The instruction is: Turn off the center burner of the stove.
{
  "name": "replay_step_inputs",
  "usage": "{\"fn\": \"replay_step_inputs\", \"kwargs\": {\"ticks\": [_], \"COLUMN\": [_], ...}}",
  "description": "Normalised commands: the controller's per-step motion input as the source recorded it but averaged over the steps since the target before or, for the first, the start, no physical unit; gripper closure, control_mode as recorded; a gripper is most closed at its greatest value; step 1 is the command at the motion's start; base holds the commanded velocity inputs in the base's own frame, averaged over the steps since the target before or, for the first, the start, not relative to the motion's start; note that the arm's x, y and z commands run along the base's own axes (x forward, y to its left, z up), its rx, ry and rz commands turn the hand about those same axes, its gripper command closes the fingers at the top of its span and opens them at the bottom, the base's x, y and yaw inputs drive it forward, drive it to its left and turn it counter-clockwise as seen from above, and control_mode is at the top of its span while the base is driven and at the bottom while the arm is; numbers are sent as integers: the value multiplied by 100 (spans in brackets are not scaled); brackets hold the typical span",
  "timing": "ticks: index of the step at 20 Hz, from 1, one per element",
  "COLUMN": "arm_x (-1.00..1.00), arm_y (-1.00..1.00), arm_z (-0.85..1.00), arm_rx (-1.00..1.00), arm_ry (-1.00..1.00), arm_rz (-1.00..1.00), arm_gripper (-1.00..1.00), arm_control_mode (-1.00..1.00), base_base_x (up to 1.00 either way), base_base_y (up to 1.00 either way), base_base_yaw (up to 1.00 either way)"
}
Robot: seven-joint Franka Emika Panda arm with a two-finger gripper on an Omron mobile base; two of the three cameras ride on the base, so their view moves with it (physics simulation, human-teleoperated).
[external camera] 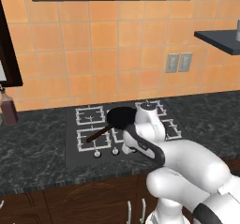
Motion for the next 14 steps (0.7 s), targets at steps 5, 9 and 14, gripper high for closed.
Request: {"fn": "replay_step_inputs", "kwargs": {"ticks": [5,9,14], "arm_x": [17,16,5], "arm_y": [0,0,0], "arm_z": [-27,-18,-27], "arm_rx": [0,0,-1], "arm_ry": [9,0,-3], "arm_rz": [-1,-5,-5], "arm_gripper": [-100,-100,-100], "arm_control_mode": [-100,-100,-100], "base_base_x": [0,0,0], "base_base_y": [0,0,0], "base_base_yaw": [0,0,0]}}
